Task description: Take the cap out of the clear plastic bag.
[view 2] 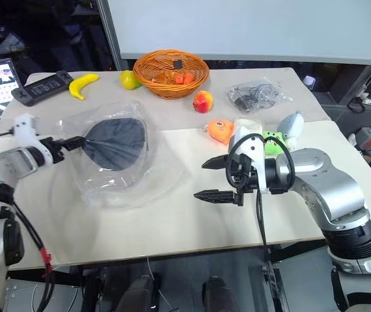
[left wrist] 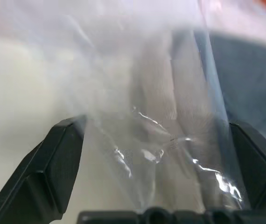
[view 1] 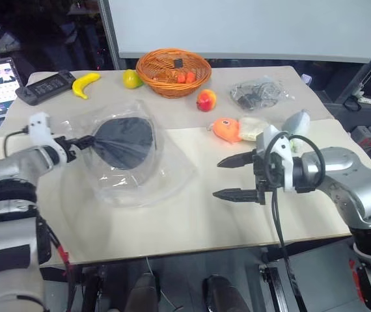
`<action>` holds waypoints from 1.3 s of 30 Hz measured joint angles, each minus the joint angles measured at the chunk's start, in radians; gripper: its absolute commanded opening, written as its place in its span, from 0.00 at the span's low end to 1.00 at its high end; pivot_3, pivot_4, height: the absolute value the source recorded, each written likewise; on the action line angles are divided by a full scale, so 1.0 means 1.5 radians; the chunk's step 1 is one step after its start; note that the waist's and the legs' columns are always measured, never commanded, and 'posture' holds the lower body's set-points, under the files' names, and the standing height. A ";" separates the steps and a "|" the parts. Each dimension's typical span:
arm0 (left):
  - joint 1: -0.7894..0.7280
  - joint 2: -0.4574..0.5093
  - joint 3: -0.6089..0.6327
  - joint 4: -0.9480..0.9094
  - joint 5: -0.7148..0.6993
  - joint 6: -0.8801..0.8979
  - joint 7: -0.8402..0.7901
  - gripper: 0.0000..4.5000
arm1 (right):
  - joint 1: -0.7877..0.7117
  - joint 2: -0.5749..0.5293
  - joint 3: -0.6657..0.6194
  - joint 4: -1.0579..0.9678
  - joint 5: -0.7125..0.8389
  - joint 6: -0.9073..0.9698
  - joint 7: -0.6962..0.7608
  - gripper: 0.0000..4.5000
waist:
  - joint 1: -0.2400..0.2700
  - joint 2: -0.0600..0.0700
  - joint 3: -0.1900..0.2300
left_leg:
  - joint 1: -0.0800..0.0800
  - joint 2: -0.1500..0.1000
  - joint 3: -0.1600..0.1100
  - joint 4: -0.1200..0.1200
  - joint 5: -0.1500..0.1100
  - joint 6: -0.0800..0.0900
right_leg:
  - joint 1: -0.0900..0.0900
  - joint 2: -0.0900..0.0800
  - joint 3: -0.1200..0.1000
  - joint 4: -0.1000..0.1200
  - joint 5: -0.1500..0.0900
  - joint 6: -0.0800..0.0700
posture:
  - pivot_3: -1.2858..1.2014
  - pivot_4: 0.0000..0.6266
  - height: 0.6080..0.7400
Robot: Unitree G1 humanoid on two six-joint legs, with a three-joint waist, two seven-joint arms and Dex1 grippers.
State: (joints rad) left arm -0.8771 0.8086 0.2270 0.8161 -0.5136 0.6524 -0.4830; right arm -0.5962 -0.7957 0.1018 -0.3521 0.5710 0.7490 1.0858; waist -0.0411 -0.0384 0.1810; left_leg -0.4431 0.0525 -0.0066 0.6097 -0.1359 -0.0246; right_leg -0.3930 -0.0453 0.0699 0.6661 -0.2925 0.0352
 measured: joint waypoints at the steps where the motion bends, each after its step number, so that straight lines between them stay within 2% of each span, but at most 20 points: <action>1: 0.018 0.001 0.018 -0.039 -0.005 0.015 0.010 1.00 | -0.001 0.001 0.002 0.001 0.000 0.000 0.000 1.00 | 0.000 0.000 0.000 | 0.000 0.000 0.000 0.000 0.000 0.000 | 0.000 0.000 0.000 0.000 0.000 0.000 | 0.52 0.24 1.00; 6: 0.116 -0.031 0.137 -0.277 -0.081 0.109 0.077 1.00 | -0.004 0.002 0.005 0.004 -0.001 0.000 0.001 1.00 | 0.008 0.000 0.000 | 0.000 0.000 0.000 0.001 0.000 0.000 | 0.000 0.000 0.000 0.000 0.000 0.000 | 0.52 0.24 1.00; 11: 0.191 -0.060 0.173 -0.472 -0.103 0.141 0.128 1.00 | -0.005 0.003 0.010 0.006 -0.005 0.000 0.000 1.00 | 0.014 0.000 0.000 | 0.000 0.000 -0.001 0.001 0.000 0.000 | 0.000 0.000 0.000 0.000 0.000 0.000 | 0.52 0.24 1.00; 12: 0.246 -0.039 0.125 -0.585 -0.079 0.110 0.103 1.00 | -0.008 0.007 0.015 0.007 -0.007 0.000 -0.005 1.00 | 0.014 -0.001 0.000 | 0.000 0.000 0.000 0.000 0.000 0.000 | 0.000 0.000 0.000 0.000 0.000 0.000 | 0.52 0.24 1.00; 13: 0.255 -0.035 0.110 -0.613 -0.075 0.103 0.093 1.00 | -0.008 0.007 0.015 0.007 -0.009 0.000 -0.006 1.00 | 0.014 -0.001 0.000 | 0.000 0.000 0.000 0.000 0.000 0.000 | 0.000 0.000 0.000 -0.001 0.000 0.000 | 0.52 0.24 1.00; 15: 0.325 0.024 0.021 -0.756 -0.011 0.034 0.037 1.00 | -0.014 0.016 0.022 0.009 -0.013 0.000 -0.012 1.00 | 0.016 -0.001 0.000 | 0.000 0.000 0.000 -0.001 0.000 0.000 | 0.001 -0.001 0.000 -0.001 0.000 0.000 | 0.52 0.24 1.00; 18: 0.393 0.072 -0.067 -0.851 0.069 -0.045 -0.014 1.00 | -0.014 0.017 0.028 0.012 -0.016 0.000 -0.013 1.00 | 0.017 0.000 0.000 | 0.001 0.000 0.001 -0.001 0.000 0.000 | 0.001 -0.001 0.001 -0.001 0.000 0.000 | 0.52 0.24 1.00; 22: 0.505 0.095 -0.118 -0.890 0.180 -0.141 -0.039 1.00 | -0.008 0.011 0.029 0.011 -0.024 0.000 -0.013 1.00 | 0.015 0.000 0.000 | 0.002 0.000 0.002 -0.001 0.000 0.000 | 0.001 0.000 0.001 -0.001 0.000 -0.001 | 0.52 0.24 1.00; 25: 0.538 0.094 -0.159 -0.905 0.242 -0.190 -0.046 1.00 | -0.008 0.011 0.030 0.010 -0.025 0.000 -0.013 1.00 | 0.017 0.000 0.000 | 0.001 0.000 0.002 -0.001 0.000 0.000 | 0.001 -0.001 0.001 -0.001 0.000 -0.001 | 0.52 0.24 1.00; 30: 0.543 0.059 -0.229 -0.912 0.341 -0.210 -0.034 1.00 | -0.002 0.011 0.031 0.005 -0.027 0.000 -0.016 1.00 | 0.020 0.000 0.000 | 0.001 0.000 0.002 0.000 0.000 0.000 | 0.001 0.000 0.001 -0.001 0.000 0.000 | 0.52 0.24 1.00; 33: 0.540 0.034 -0.228 -0.910 0.365 -0.204 -0.024 1.00 | 0.012 0.006 0.030 0.001 -0.027 0.001 -0.018 1.00 | 0.019 0.000 0.000 | 0.001 0.001 0.001 0.000 0.000 0.000 | 0.001 0.000 0.001 -0.001 0.000 0.000 | 0.52 0.24 1.00; 39: 0.537 0.029 -0.230 -0.926 0.399 -0.187 -0.037 1.00 | 0.014 -0.001 0.028 -0.005 -0.025 0.001 -0.019 1.00 | 0.017 0.000 0.000 | 0.001 0.000 0.001 0.000 0.000 0.000 | 0.001 0.000 0.001 -0.001 0.000 0.000 | 0.52 0.24 1.00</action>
State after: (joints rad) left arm -0.0712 0.8526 -0.1175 -0.5729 0.0846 0.3718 -0.5383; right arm -0.5746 -0.7979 0.1435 -0.3597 0.5329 0.7507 1.0567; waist -0.0152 -0.0383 0.1810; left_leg -0.4411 0.0532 -0.0045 0.6091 -0.1361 -0.0245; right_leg -0.3921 -0.0455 0.0717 0.6647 -0.2920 0.0345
